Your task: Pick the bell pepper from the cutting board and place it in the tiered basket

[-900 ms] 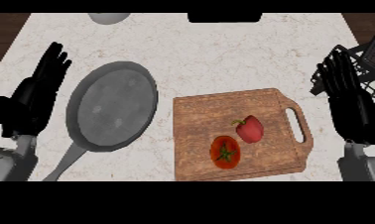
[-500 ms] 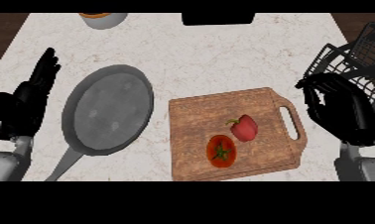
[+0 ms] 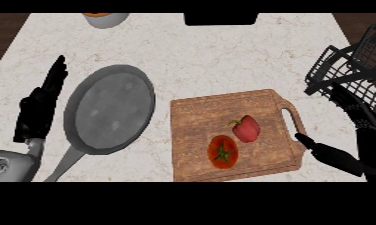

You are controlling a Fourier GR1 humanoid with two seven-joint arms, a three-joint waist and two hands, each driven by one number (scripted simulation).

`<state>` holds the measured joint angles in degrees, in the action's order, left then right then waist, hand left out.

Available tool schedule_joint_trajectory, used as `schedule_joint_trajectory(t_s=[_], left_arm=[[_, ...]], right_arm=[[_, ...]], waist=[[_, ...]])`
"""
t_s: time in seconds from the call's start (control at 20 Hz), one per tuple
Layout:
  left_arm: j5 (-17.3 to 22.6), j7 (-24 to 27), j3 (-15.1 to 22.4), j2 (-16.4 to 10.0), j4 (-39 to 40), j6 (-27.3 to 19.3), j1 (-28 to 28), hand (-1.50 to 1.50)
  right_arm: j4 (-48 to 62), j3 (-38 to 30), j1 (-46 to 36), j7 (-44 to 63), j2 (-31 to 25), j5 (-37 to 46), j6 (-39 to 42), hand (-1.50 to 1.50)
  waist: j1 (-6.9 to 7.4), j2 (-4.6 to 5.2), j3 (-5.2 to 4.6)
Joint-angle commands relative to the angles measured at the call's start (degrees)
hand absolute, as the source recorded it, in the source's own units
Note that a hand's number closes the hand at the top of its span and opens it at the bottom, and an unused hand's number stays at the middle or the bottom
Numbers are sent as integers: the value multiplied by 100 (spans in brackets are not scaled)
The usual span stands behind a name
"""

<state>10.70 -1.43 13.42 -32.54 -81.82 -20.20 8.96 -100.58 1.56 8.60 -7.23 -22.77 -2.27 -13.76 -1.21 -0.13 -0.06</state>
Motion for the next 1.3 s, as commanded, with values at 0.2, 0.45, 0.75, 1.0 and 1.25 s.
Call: schedule_joint_trajectory(t_s=[0.2, 0.45, 0.75, 1.0, 1.25], left_arm=[[-39, 123, 9, 49, -80, 114, -108, 0], [-204, 213, 31, 220, 140, 79, 35, 0], [-298, 102, -79, 157, -53, 265, -53, 0], [-445, 336, -198, 483, 548, 249, 189, 0], [-621, -96, -237, 476, -47, 256, -73, 0]], right_arm=[[-1258, 378, 187, 1842, -1890, 1066, 1060, -150], [-2083, 812, -552, 3712, -2223, 1347, 1683, -150], [-2305, 1659, -1893, 6015, -1480, 1708, 2004, -150], [-1239, 2348, -2576, 6504, -662, 2007, 2264, -150], [-843, 2265, -2778, 6773, -452, 2292, 2638, -150]], waist=[[158, -18, -26], [188, 20, -17], [244, 14, -6], [201, 35, -2], [180, 12, 4]])
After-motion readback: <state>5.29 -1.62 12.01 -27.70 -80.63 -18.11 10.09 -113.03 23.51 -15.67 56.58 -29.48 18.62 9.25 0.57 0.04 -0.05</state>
